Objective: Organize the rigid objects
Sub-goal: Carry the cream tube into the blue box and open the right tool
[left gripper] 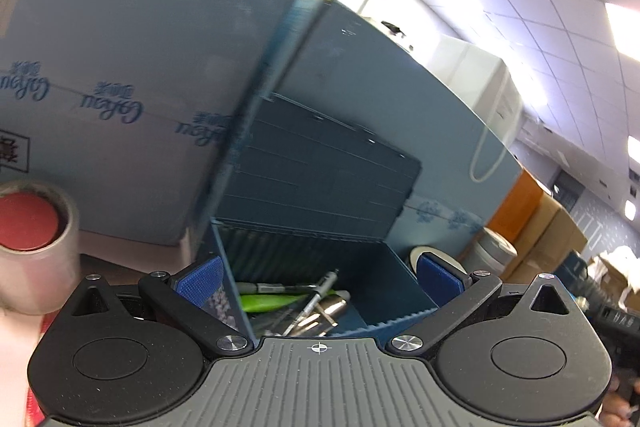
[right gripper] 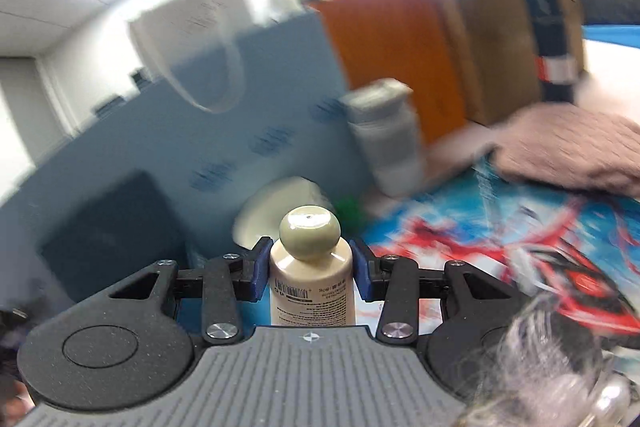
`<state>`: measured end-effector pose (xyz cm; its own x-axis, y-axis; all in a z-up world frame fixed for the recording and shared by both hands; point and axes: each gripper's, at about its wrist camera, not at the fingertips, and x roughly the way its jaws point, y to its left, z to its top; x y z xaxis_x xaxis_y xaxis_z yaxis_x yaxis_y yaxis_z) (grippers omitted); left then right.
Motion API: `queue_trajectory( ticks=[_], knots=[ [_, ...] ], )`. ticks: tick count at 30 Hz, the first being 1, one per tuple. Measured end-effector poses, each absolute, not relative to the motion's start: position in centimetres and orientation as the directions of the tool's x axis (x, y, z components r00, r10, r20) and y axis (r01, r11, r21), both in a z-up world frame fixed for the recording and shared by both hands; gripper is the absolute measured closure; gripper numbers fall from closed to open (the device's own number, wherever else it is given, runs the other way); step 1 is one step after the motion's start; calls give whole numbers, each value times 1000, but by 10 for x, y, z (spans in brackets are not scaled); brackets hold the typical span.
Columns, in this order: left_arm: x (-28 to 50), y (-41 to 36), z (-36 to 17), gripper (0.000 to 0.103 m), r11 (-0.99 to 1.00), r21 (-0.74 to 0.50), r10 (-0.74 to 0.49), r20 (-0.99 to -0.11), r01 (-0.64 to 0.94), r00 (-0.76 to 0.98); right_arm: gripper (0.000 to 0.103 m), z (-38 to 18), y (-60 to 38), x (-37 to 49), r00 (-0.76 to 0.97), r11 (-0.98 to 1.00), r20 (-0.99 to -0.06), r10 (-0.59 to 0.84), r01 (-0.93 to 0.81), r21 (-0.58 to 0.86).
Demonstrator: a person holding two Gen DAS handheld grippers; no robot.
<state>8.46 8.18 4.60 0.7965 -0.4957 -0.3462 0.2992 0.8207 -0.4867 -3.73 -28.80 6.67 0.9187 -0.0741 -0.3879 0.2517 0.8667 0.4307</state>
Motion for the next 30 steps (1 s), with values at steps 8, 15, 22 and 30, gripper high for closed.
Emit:
queue_trajectory(
  ticks=[8,15,22,30],
  knots=[
    [91,98,41,0,811,-522,-486,-346,266,802,64,95,-223,24,950,846,-281,138,35,532],
    [98,111,34,0,821,-526,-458,-373,223,807,64,71,-168,97,904,778,-351,246,32,628],
    [106,119,29,0,822,-538,-439,-392,186,808,64,45,-136,138,851,712,-393,349,33,701],
    [107,118,29,0,822,-534,-445,-389,196,807,62,40,-132,146,844,762,-454,286,87,642]
  ],
)
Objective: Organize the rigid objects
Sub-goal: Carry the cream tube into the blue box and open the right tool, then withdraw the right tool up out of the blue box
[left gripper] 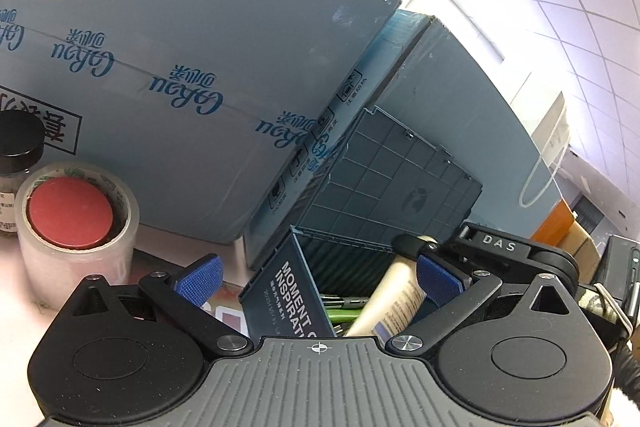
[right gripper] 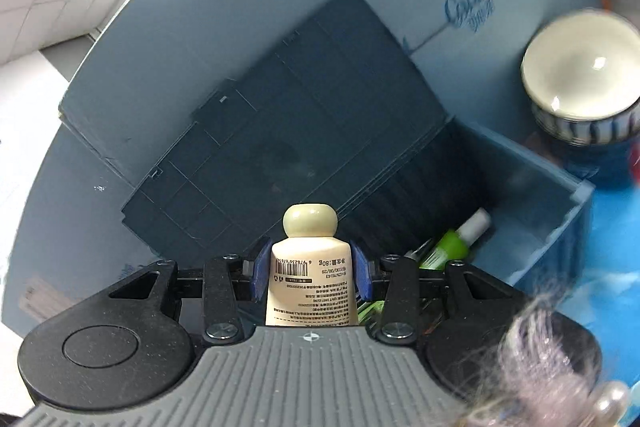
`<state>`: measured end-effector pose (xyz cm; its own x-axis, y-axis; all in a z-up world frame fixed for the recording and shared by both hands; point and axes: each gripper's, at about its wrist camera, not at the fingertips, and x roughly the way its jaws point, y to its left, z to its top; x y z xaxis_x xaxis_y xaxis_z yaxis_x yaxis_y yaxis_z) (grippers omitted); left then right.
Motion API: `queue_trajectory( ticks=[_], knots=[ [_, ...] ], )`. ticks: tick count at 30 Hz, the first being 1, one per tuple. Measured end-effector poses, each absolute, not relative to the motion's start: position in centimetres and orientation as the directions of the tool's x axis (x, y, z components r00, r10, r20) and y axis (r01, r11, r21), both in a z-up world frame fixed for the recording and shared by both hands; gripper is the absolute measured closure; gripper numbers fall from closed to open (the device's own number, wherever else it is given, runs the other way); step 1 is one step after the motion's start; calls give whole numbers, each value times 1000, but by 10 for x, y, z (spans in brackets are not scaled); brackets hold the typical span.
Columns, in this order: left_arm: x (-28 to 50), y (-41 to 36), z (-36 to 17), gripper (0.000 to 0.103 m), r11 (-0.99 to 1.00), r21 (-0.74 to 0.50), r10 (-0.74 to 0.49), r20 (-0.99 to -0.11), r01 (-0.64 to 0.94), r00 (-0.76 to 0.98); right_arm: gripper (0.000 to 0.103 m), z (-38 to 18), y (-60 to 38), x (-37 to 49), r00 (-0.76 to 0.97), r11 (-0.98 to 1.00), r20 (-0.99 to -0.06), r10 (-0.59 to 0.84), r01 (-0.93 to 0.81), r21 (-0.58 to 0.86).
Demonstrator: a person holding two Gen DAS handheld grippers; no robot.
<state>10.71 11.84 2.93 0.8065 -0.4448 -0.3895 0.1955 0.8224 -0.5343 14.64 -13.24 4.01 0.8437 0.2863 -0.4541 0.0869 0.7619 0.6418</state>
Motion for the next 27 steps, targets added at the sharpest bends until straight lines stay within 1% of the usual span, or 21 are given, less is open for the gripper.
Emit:
queue_trajectory(
  ticks=[4,6,7,8,11,14,19,25,27],
  knots=[
    [108,117,29,0,822,-535,-447,-391,197,804,61,53,-136,137,876,811,-448,176,129,571],
    [107,117,30,0,821,-535,-450,-389,201,804,52,61,-138,131,894,833,-433,120,146,533],
    [106,118,30,0,820,-535,-451,-388,202,804,50,65,-139,128,902,841,-420,103,147,521],
    [106,118,30,0,820,-535,-452,-387,204,804,47,68,-142,124,907,845,-411,94,145,514],
    [105,117,31,0,822,-532,-452,-386,206,804,46,75,-142,120,915,853,-395,89,134,504],
    [102,116,33,0,823,-526,-454,-382,215,805,41,77,-137,106,921,863,-379,92,116,492],
    [97,110,41,0,822,-515,-465,-363,242,807,37,81,-138,81,935,884,-344,81,93,459],
    [85,99,53,0,825,-489,-477,-335,283,812,27,93,-149,52,958,904,-284,47,80,421],
    [76,94,60,0,818,-486,-490,-306,308,816,22,97,-153,37,966,911,-258,28,82,405]
  ],
)
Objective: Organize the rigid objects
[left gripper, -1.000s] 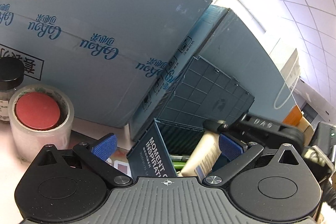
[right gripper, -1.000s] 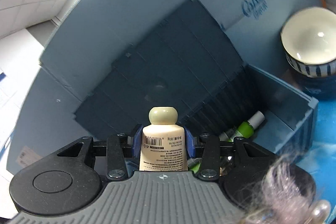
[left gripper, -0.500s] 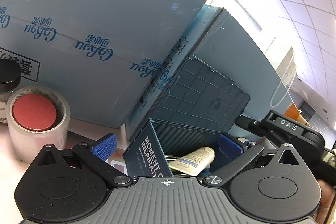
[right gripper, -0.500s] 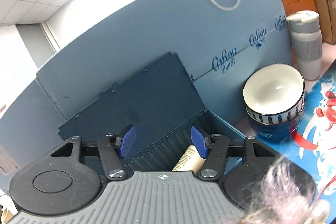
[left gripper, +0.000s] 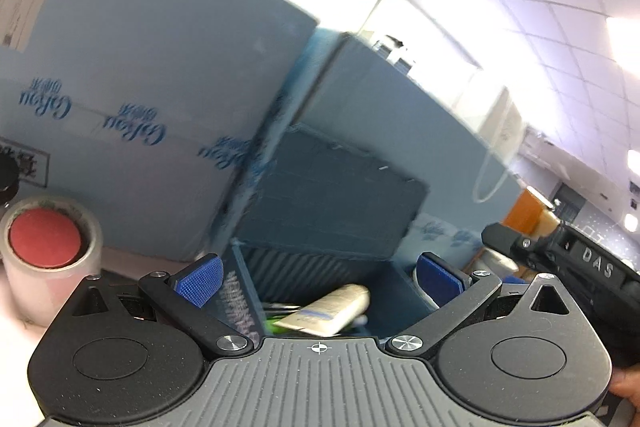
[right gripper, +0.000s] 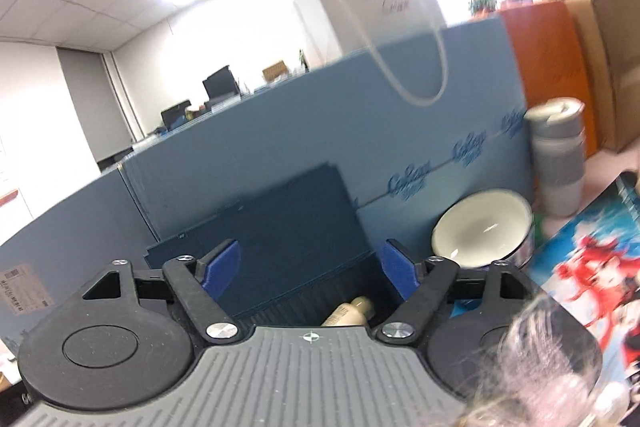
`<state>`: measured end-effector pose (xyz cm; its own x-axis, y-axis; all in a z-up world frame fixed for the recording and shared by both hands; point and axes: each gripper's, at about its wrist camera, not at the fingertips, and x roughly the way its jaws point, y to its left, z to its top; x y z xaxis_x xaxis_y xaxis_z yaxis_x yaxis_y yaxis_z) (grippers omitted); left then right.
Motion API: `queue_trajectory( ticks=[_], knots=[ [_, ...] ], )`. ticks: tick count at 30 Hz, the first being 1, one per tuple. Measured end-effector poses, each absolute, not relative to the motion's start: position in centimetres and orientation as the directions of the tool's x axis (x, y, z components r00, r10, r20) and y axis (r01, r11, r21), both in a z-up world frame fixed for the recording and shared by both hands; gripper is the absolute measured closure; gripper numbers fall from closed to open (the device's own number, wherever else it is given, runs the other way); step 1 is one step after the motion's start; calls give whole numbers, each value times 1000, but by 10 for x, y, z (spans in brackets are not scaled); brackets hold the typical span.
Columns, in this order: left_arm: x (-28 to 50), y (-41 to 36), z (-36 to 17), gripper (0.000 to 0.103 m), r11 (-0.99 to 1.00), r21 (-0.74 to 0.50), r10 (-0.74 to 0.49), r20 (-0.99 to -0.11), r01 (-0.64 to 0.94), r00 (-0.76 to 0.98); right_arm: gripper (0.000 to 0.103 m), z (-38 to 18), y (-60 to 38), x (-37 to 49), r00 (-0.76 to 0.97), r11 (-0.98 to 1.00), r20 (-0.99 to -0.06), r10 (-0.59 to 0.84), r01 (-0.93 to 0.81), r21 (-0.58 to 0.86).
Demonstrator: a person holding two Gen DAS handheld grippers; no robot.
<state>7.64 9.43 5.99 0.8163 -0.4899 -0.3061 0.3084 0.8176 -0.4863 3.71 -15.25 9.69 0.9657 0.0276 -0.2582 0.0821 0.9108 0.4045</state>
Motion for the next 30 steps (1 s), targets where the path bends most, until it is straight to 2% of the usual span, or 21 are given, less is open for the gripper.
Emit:
queue_trajectory(
  ticks=[7,13,18,21,26,30],
  knots=[
    [28,69,87,0,805,-439,-498,-135,399,856,8,104,-166,-13,990,936,-142,-9,58,346],
    [-12,52,96,0,862,-344,-412,-46,373,910,1,101,-176,-48,996,948,-78,-30,53,314],
    [-32,49,86,0,922,-239,-328,-60,305,943,0,89,-180,-61,998,945,-50,-43,56,323],
    [-41,56,74,0,927,-285,-264,-39,243,964,0,74,-178,-64,998,940,-53,-33,49,339],
    [-49,63,48,0,919,-371,-166,-56,133,985,0,45,-169,-64,997,941,-67,-27,48,336],
    [-41,52,27,0,939,-336,-122,-117,76,986,0,23,-165,-58,991,951,-124,-44,80,298]
  ],
)
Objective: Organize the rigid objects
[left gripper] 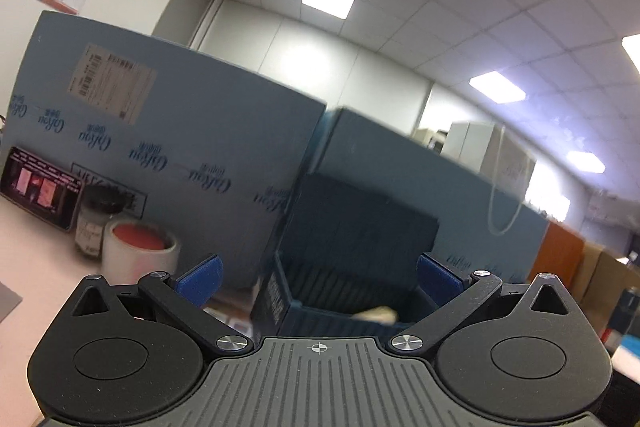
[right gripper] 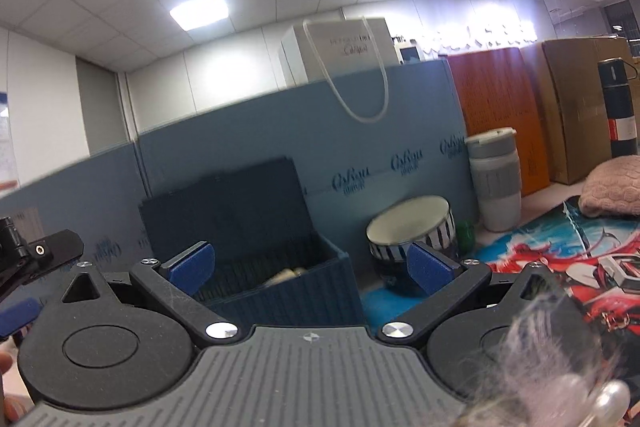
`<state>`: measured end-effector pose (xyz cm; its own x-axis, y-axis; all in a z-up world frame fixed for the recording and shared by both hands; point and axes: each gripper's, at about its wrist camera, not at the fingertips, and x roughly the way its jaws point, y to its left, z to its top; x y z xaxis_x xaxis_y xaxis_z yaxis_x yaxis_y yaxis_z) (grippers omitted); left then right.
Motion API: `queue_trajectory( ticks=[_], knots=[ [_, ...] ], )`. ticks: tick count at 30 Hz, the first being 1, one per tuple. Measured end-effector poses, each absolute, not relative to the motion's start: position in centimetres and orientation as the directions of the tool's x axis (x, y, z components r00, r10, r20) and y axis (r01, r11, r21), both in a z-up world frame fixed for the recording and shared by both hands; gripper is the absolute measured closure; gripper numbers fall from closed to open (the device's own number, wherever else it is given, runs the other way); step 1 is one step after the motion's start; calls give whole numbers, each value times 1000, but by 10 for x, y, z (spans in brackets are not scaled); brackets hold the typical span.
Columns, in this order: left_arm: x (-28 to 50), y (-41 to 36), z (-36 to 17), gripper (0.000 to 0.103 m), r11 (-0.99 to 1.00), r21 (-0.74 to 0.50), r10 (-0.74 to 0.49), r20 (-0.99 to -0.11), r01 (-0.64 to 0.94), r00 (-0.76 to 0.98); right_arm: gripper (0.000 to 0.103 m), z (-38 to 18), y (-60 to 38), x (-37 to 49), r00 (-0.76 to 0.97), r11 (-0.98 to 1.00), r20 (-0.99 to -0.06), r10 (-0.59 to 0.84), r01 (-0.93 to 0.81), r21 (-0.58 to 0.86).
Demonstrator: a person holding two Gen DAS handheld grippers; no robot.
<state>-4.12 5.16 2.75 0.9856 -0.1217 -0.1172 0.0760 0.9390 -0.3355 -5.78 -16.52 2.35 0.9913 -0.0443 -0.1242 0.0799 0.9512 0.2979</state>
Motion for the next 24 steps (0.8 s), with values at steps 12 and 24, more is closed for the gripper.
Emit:
queue_trajectory(
  ticks=[12,24],
  knots=[
    [7,18,-23,0,993,-66,52,-479,-95,876,0,-16,-169,-26,952,965,-275,-137,191,180],
    [27,3,-37,0,998,0,55,-577,-67,815,0,-37,-168,5,863,972,-490,-123,205,118]
  ],
)
